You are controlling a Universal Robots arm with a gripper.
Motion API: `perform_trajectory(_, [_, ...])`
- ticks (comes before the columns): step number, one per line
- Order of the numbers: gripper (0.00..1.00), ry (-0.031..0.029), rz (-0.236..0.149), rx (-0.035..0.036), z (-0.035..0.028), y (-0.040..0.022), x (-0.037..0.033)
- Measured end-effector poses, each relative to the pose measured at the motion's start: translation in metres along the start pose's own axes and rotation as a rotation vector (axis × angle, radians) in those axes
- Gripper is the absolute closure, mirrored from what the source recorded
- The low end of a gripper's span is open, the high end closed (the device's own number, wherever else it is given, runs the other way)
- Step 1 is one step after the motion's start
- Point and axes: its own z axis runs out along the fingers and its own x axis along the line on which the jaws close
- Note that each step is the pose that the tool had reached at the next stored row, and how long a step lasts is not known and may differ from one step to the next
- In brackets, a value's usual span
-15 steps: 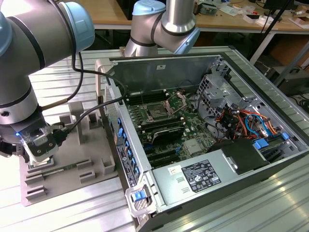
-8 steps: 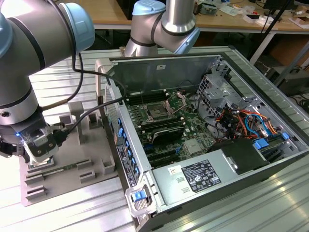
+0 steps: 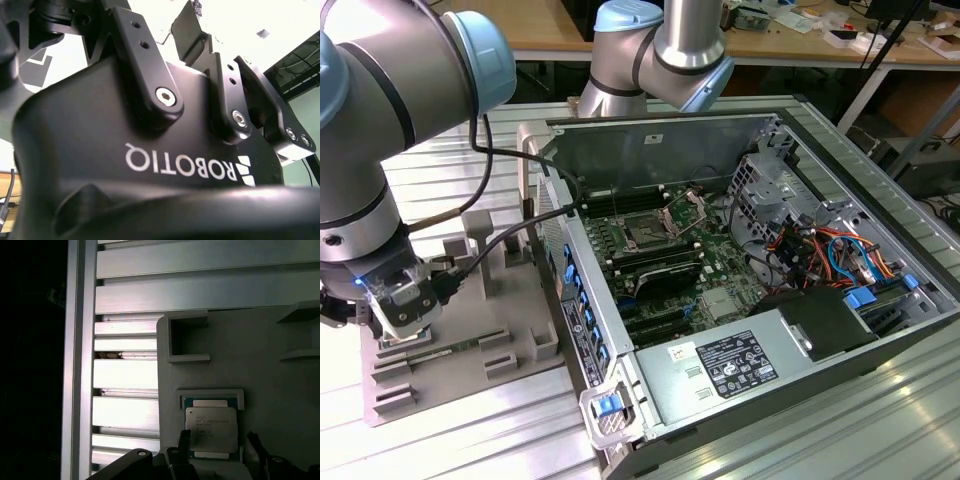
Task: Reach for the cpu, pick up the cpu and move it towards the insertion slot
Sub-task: 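Reach for the cpu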
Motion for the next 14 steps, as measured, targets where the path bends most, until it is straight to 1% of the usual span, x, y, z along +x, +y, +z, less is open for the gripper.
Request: perform_trajectory(14, [0.46,0.0,0.0,0.0,0.0051,-0.0002,0.0])
